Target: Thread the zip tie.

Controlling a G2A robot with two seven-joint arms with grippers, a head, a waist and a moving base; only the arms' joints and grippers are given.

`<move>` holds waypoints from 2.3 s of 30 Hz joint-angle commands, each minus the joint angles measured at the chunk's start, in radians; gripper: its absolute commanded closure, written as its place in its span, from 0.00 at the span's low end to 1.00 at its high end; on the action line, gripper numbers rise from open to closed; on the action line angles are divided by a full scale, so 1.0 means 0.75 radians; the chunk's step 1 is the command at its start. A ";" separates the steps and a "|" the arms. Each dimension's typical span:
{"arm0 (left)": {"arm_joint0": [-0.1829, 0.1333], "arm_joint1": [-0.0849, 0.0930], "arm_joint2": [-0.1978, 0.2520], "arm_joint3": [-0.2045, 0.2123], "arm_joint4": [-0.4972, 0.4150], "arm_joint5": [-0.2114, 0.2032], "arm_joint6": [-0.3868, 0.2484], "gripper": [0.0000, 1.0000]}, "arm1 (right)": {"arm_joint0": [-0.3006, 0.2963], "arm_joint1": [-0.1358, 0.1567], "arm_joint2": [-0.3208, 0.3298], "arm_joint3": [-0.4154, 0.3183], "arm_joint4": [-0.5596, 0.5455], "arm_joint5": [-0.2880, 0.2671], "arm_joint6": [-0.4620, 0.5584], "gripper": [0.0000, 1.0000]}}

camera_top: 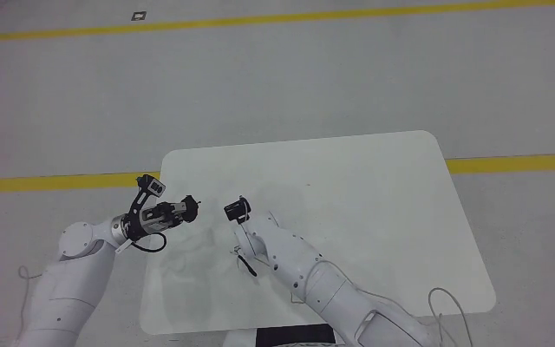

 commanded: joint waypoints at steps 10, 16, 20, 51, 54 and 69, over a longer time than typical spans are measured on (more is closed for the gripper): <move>0.000 0.000 0.000 0.000 0.000 0.000 0.000 1.00 | 0.024 -0.014 0.008 0.026 0.006 0.000 -0.018 1.00; 0.000 0.000 0.000 0.000 0.000 0.000 0.000 1.00 | -0.029 0.006 0.035 -0.091 -0.042 0.000 0.008 1.00; 0.000 0.000 0.000 0.000 0.000 0.000 0.000 1.00 | -0.086 0.026 0.058 -0.198 -0.066 0.000 0.024 1.00; 0.000 0.000 0.000 0.000 0.000 0.000 0.000 1.00 | -0.282 0.124 0.128 -0.596 0.224 0.000 -0.049 1.00; 0.000 0.000 0.000 0.000 0.000 0.000 0.000 1.00 | -0.311 0.135 0.151 -0.636 0.253 0.000 -0.090 1.00; 0.004 -0.002 0.006 -0.001 -0.004 0.013 0.029 1.00 | -0.349 0.155 0.192 -0.683 0.343 0.000 -0.258 1.00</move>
